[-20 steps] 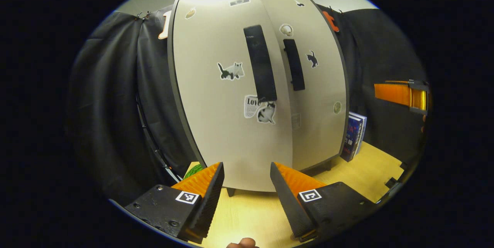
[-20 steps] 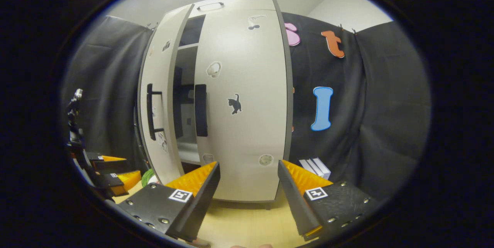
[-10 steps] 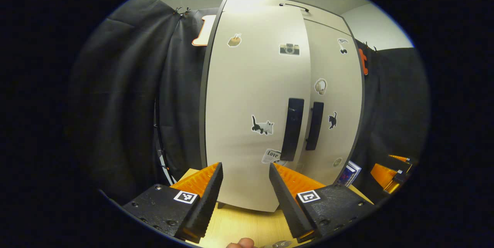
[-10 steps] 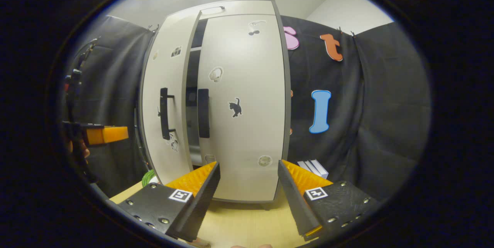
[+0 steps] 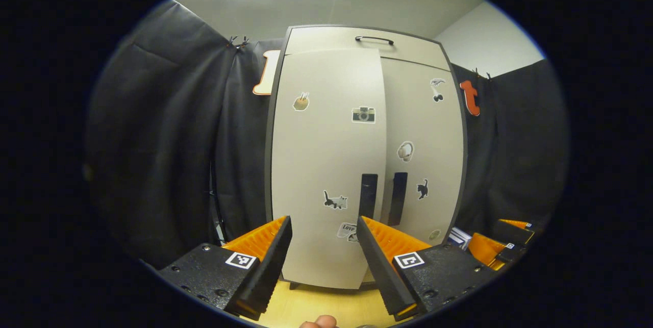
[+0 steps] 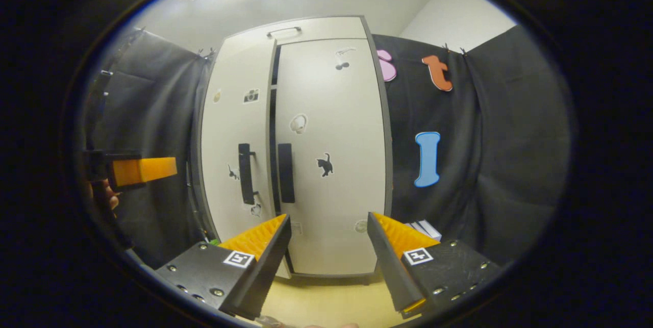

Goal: Grasp the bottle in the cabinet with the left hand and place it on the coaster, then close the right door with the right hand and the left door with the left hand.

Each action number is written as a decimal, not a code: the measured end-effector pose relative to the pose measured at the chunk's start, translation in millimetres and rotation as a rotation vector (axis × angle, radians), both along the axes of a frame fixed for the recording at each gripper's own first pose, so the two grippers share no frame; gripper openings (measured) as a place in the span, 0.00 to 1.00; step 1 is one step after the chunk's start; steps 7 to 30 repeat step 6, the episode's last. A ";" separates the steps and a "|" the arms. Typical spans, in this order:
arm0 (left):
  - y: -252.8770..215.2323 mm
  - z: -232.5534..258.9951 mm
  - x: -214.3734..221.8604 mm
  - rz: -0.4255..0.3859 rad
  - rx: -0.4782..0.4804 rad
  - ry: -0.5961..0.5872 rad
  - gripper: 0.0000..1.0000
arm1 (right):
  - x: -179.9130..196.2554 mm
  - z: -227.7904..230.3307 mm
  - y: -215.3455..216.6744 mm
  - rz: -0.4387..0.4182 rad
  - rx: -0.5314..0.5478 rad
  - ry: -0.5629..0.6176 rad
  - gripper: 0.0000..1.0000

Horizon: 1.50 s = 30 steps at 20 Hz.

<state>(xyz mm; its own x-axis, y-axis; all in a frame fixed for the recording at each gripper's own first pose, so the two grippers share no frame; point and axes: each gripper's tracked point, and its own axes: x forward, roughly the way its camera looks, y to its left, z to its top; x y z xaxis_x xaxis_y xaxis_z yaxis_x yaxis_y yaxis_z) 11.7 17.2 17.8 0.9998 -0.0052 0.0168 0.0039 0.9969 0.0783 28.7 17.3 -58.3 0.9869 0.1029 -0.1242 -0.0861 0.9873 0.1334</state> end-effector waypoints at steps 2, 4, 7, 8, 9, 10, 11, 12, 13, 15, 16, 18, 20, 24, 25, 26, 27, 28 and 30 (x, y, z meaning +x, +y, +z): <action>-2.9 2.3 -3.1 -0.009 -0.005 -0.017 0.83 | -3.1 0.7 1.0 0.003 -0.004 0.003 0.91; -3.1 3.4 -6.0 -0.016 -0.009 -0.021 0.83 | -5.2 -1.1 -2.1 -0.003 -0.011 0.007 0.91; 0.1 3.3 -7.5 -0.009 -0.010 -0.021 0.83 | -6.7 -0.8 -6.2 -0.015 -0.014 0.005 0.91; 0.1 3.3 -7.5 -0.009 -0.010 -0.021 0.83 | -6.7 -0.8 -6.2 -0.015 -0.014 0.005 0.91; 0.1 3.3 -7.5 -0.009 -0.010 -0.021 0.83 | -6.7 -0.8 -6.2 -0.015 -0.014 0.005 0.91; 0.1 3.3 -7.5 -0.009 -0.010 -0.021 0.83 | -6.7 -0.8 -6.2 -0.015 -0.014 0.005 0.91; 0.1 3.3 -7.5 -0.009 -0.010 -0.021 0.83 | -6.7 -0.8 -6.2 -0.015 -0.014 0.005 0.91; 0.1 3.3 -7.5 -0.009 -0.010 -0.021 0.83 | -6.7 -0.8 -6.2 -0.015 -0.014 0.005 0.91; 0.1 3.3 -7.5 -0.009 -0.010 -0.021 0.83 | -6.7 -0.8 -6.2 -0.015 -0.014 0.005 0.91; 0.1 3.3 -7.5 -0.009 -0.010 -0.021 0.83 | -6.7 -0.8 -6.2 -0.015 -0.014 0.005 0.91; 0.1 3.3 -7.5 -0.009 -0.010 -0.021 0.83 | -6.7 -0.8 -6.2 -0.015 -0.014 0.005 0.91; 0.1 3.3 -7.5 -0.009 -0.010 -0.021 0.83 | -6.7 -0.8 -6.2 -0.015 -0.014 0.005 0.91; 0.1 3.3 -7.5 -0.009 -0.010 -0.021 0.83 | -6.7 -0.8 -6.2 -0.015 -0.014 0.005 0.91; 0.1 3.3 -7.5 -0.009 -0.010 -0.021 0.83 | -6.7 -0.8 -6.2 -0.015 -0.014 0.005 0.91; 0.1 3.3 -7.5 -0.009 -0.010 -0.021 0.83 | -6.7 -0.8 -6.2 -0.015 -0.014 0.005 0.91; 0.1 3.3 -7.5 -0.009 -0.010 -0.021 0.83 | -6.7 -0.8 -6.2 -0.015 -0.014 0.005 0.91; 0.1 3.3 -7.5 -0.009 -0.010 -0.021 0.83 | -6.7 -0.8 -6.2 -0.015 -0.014 0.005 0.91; 0.1 3.3 -7.5 -0.009 -0.010 -0.021 0.83 | -6.7 -0.8 -6.2 -0.015 -0.014 0.005 0.91; 0.1 3.3 -7.5 -0.009 -0.010 -0.021 0.83 | -6.7 -0.8 -6.2 -0.015 -0.014 0.005 0.91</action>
